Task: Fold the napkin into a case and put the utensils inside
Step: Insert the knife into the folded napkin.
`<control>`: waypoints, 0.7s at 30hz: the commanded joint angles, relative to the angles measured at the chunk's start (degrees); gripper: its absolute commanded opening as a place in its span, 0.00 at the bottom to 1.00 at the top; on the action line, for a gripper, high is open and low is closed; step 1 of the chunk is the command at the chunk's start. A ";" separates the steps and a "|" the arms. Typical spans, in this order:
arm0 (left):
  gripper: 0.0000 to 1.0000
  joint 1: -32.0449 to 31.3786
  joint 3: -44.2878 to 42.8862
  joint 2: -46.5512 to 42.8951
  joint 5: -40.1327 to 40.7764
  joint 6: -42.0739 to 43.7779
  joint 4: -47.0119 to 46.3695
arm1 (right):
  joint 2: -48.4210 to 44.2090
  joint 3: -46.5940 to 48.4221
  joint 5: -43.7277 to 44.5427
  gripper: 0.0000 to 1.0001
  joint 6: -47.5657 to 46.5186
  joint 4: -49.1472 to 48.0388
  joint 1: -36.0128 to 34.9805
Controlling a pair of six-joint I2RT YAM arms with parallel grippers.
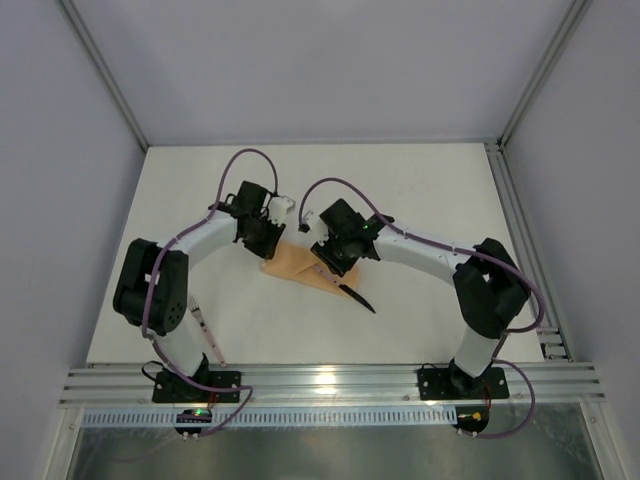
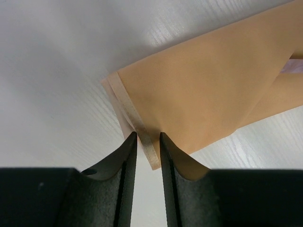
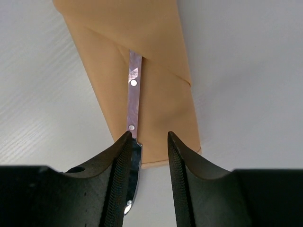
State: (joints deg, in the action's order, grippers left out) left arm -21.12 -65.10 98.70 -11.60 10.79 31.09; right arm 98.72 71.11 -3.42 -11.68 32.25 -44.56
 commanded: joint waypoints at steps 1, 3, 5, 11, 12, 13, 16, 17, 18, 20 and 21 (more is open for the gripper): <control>0.29 1.43 -0.03 -2.80 -0.35 -0.94 -0.42 | 3.32 1.92 -2.38 0.40 2.01 -5.09 -0.36; 0.31 2.31 -0.03 -3.07 -0.71 -1.03 -0.07 | 4.64 2.10 -2.29 0.41 2.01 -5.44 -0.36; 0.31 2.75 0.24 -3.16 -0.88 -1.03 0.28 | 4.99 1.66 -2.55 0.41 2.01 -5.71 -0.62; 0.31 3.55 1.73 -4.04 -2.38 -0.50 1.16 | 5.96 0.52 -2.91 0.40 1.22 -6.32 -2.11; 0.31 3.63 2.08 -3.95 -2.64 -0.42 1.25 | 6.13 0.35 -2.82 0.39 1.05 -6.32 -2.29; 0.30 3.63 2.17 -3.95 -2.90 -0.50 1.60 | 6.48 0.34 -2.91 0.38 1.05 -6.32 -2.29; 0.28 3.55 2.35 -3.51 -3.34 -0.42 2.04 | 6.66 0.34 -2.82 0.37 1.05 -5.53 -2.47; 0.28 3.55 2.35 -3.51 -3.35 -0.42 2.22 | 6.66 0.34 -2.73 0.37 0.96 -5.44 -2.55; 0.28 3.55 2.35 -3.60 -3.35 -0.42 2.22 | 6.66 0.43 -2.73 0.37 0.87 -5.01 -2.90; 0.28 3.63 2.17 -3.77 -3.17 -0.42 2.13 | 7.27 0.69 -1.51 0.37 0.26 -4.74 -3.17; 0.28 3.63 2.00 -3.86 -3.00 -0.42 2.13 | 7.54 0.87 -1.07 0.37 0.17 -4.22 -3.34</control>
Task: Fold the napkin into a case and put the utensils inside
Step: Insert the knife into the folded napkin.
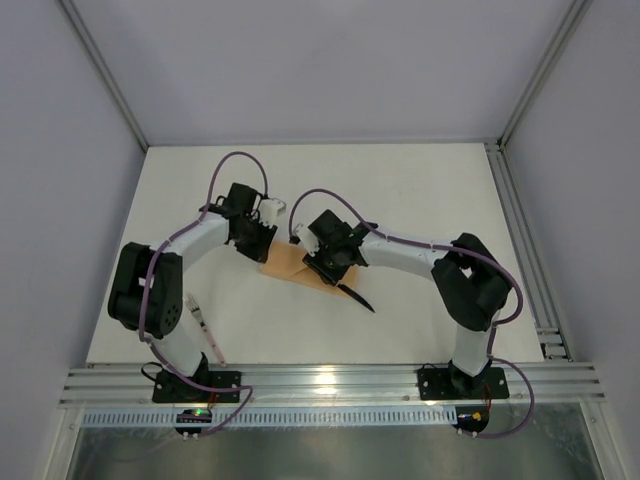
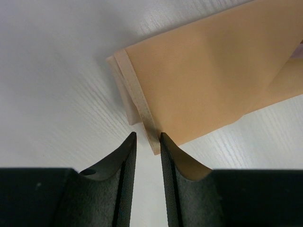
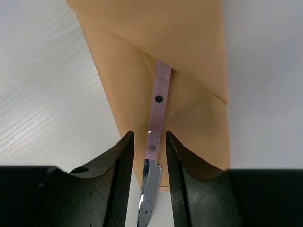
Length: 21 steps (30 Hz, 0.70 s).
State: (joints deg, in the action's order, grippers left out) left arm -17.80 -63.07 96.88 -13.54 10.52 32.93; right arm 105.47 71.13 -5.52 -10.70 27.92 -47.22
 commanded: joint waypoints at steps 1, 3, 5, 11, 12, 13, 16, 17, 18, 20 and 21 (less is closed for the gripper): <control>0.28 0.23 -0.30 -2.05 -0.96 -0.15 0.30 | 1.22 1.11 1.91 0.37 -0.90 0.29 -0.59; 0.28 0.40 -0.39 -2.13 -0.70 -0.07 0.30 | 2.02 1.11 2.27 0.36 -1.16 0.55 -0.68; 0.28 0.40 -0.30 -1.96 -0.52 0.11 0.38 | 2.54 1.11 2.18 0.34 -1.17 0.82 -0.59; 0.18 0.40 -0.12 0.06 -1.84 -0.15 -0.14 | 3.08 0.68 2.35 0.17 -2.48 1.43 -0.77; 0.16 0.40 -0.21 0.32 -2.01 -0.24 -0.32 | 2.73 0.06 2.35 0.15 -3.27 1.35 -0.94; 0.15 0.40 -0.21 0.59 -2.02 -0.15 -0.49 | 2.29 -0.29 2.44 0.12 -4.23 1.00 -1.38; 0.08 0.40 -0.30 0.50 -2.37 0.02 -1.19 | 0.36 -1.52 1.83 0.08 -8.45 -0.15 -2.00; 0.06 0.40 -0.39 0.41 -2.28 0.02 -1.37 | 0.26 -1.44 1.48 0.07 -9.33 -0.15 -2.08; 0.04 0.40 -0.30 0.15 -2.28 0.28 -1.55 | 0.17 -0.83 1.13 0.07 -10.56 0.20 -2.17; 0.04 0.40 -0.30 -0.11 -2.37 0.46 -1.73 | 1.40 0.66 1.39 0.07 -10.75 0.99 -2.09; 0.04 0.49 -0.21 -0.20 -2.54 0.55 -1.64 | 2.10 2.67 1.39 0.07 -10.83 2.30 -2.08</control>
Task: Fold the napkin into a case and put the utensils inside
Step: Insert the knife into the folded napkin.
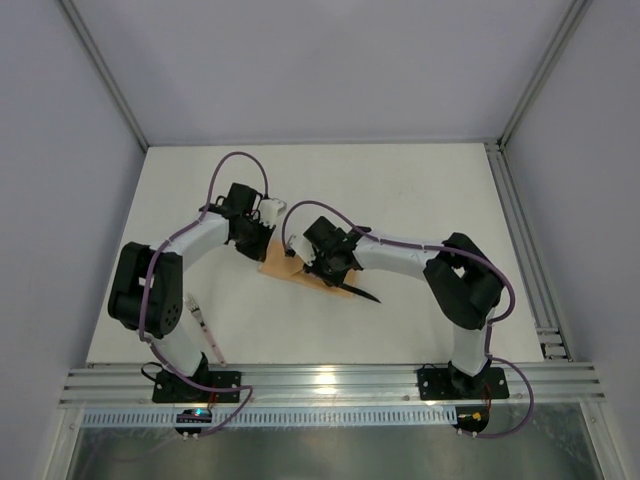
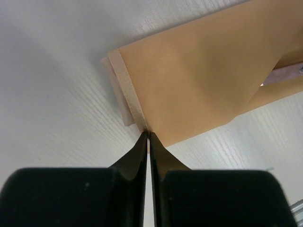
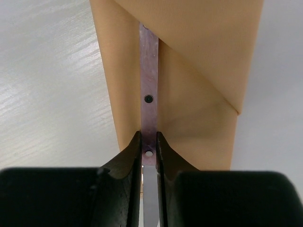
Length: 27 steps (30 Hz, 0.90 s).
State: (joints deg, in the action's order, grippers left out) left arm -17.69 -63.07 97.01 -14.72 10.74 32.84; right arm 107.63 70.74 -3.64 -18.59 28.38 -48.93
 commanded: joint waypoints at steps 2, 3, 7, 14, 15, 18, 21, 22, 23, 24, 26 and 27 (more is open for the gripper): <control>0.05 0.38 -0.13 -0.77 -1.54 0.51 -1.46 | 2.22 4.84 -0.84 0.07 -3.03 3.08 -0.55; 0.06 0.29 -0.04 -0.86 -1.45 0.59 -1.46 | 2.84 6.41 -0.58 0.07 -3.21 3.78 -0.99; 0.07 0.38 0.14 -1.30 -2.33 1.03 -1.46 | 5.04 9.94 0.65 0.07 -3.91 5.02 -2.05; 0.08 0.47 0.31 -1.47 -3.12 0.95 -2.08 | 7.23 13.46 1.44 0.08 -4.96 5.63 -3.63; 0.08 0.55 0.31 -1.39 -3.12 0.95 -2.17 | 7.50 14.24 1.44 0.08 -5.05 5.72 -3.72; 0.09 0.82 0.75 -1.39 -3.47 0.95 -2.52 | 8.11 15.83 0.56 0.10 -5.14 5.37 -4.07; 0.12 1.43 1.02 -1.47 -4.08 0.86 -2.60 | 8.91 16.18 0.21 0.11 -5.32 3.62 -4.16; 0.12 1.78 1.10 -1.47 -4.17 0.77 -2.69 | 9.26 16.10 0.47 0.11 -5.32 2.74 -4.16; 0.13 1.96 1.19 -1.47 -4.35 0.77 -2.61 | 9.52 16.18 0.65 0.11 -5.14 1.78 -4.16; 0.13 2.13 1.19 -1.47 -4.44 0.86 -2.69 | 9.70 16.36 0.65 0.11 -4.97 1.42 -4.07; 0.13 2.49 1.28 -1.47 -4.79 0.86 -2.69 | 9.96 16.27 0.83 0.11 -4.62 0.02 -4.16; 0.13 2.58 1.28 -1.47 -4.88 0.86 -2.69 | 10.05 16.18 0.83 0.11 -4.53 -0.43 -4.16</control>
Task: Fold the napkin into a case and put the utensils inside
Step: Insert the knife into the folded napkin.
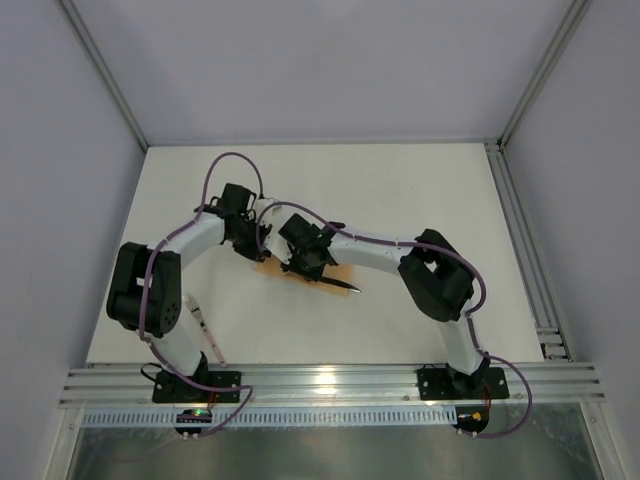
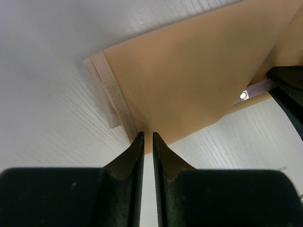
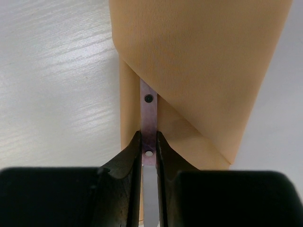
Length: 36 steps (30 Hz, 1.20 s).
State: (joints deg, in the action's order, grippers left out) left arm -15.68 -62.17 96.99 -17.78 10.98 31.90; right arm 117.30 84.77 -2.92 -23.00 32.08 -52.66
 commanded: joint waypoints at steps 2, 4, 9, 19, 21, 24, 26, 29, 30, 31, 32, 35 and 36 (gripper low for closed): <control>0.14 0.83 0.30 -1.45 -2.17 0.62 -1.84 | 0.39 2.24 0.11 0.11 0.24 -5.35 -0.42; 0.17 0.92 0.21 -1.45 -2.35 0.62 -1.93 | 0.30 2.15 -0.07 0.11 0.76 -6.14 -0.42; 0.30 1.79 0.03 -1.98 -1.82 0.62 -1.67 | 0.65 2.42 0.28 0.30 1.12 -6.24 -0.42; 0.37 4.96 -0.23 -4.88 -1.82 2.55 1.58 | -7.87 -3.47 2.65 0.43 0.50 -3.34 -0.16; 0.37 5.05 0.38 -5.14 -2.25 2.99 2.28 | -9.09 -5.40 2.65 0.43 0.50 -2.46 0.10; 0.38 5.05 1.35 -5.32 -3.04 3.34 2.82 | -9.98 -8.13 2.65 0.43 1.29 -1.75 1.33; 0.37 5.05 1.70 -5.06 -3.49 3.52 2.99 | -11.12 -9.97 2.22 0.43 1.56 -1.75 2.03; 0.37 5.05 1.97 -3.92 -3.66 3.34 2.99 | -12.09 -11.20 1.42 0.44 1.73 -1.40 2.30; 0.37 5.05 1.97 -3.39 -3.66 3.17 2.91 | -12.26 -11.82 2.12 0.44 1.73 -1.58 2.39; 0.37 5.05 2.05 -3.39 -3.58 2.99 2.82 | -12.27 -12.17 2.04 0.44 1.82 -1.58 2.56; 0.37 5.05 2.14 -2.95 -3.40 2.82 2.47 | -12.27 -12.35 1.86 0.44 1.82 -1.66 2.91; 0.37 5.05 1.79 -2.51 -3.40 2.03 1.68 | -12.00 -12.44 0.64 0.43 1.73 -1.14 4.15; 0.36 5.05 1.62 -2.33 -3.49 1.85 1.50 | -11.92 -12.53 0.46 0.43 1.65 -0.79 4.15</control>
State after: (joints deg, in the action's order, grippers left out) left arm -10.76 -60.18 94.00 -19.75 13.61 34.50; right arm 108.14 72.40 -1.54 -22.09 30.79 -49.10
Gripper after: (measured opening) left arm 0.369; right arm 0.435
